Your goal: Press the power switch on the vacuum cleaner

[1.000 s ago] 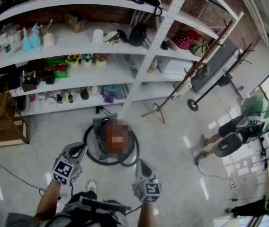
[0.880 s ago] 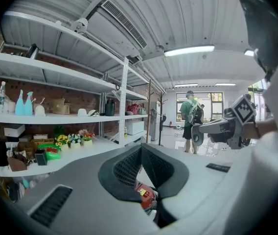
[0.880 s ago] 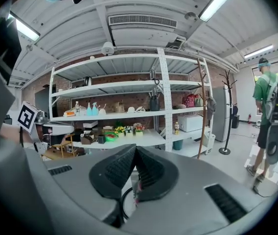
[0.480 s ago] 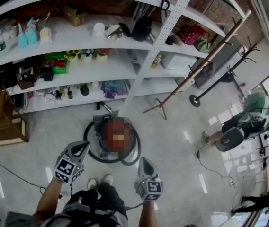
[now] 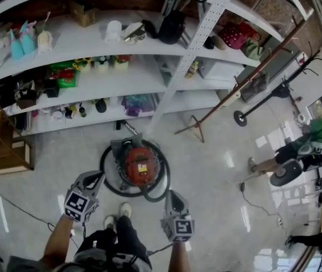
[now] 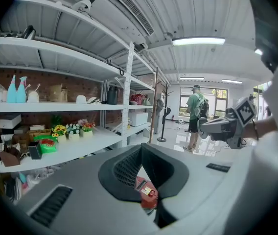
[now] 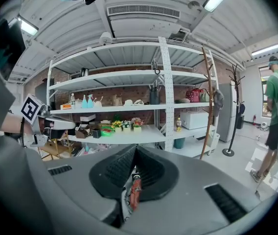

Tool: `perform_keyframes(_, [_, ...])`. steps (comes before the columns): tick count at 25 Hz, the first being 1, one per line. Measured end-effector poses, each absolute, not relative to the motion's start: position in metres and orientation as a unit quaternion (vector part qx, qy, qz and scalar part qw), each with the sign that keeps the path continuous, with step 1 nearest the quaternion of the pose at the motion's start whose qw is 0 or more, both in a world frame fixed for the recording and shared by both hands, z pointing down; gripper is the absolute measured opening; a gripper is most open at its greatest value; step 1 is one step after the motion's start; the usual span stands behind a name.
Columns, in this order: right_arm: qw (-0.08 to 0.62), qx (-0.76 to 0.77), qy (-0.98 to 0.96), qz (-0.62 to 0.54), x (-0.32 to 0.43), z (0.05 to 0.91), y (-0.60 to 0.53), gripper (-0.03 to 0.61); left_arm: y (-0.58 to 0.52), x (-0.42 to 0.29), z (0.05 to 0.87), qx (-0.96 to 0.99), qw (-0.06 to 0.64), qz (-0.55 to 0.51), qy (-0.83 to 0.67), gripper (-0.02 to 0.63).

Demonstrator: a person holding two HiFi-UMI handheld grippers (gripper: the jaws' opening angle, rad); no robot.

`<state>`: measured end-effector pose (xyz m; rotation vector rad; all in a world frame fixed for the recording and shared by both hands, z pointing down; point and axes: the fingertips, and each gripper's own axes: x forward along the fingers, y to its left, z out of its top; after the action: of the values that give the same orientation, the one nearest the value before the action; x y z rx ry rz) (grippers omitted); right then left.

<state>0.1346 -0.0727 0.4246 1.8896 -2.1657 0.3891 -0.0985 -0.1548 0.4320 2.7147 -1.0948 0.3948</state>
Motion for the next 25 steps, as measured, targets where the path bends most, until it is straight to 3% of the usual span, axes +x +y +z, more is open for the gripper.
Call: perform_keyframes(25, [0.16,0.59,-0.759,0.224,0.183,0.594,-0.164,0.009,-0.23,-0.036,0.565,0.9,0.134,0.204,-0.361,0.008])
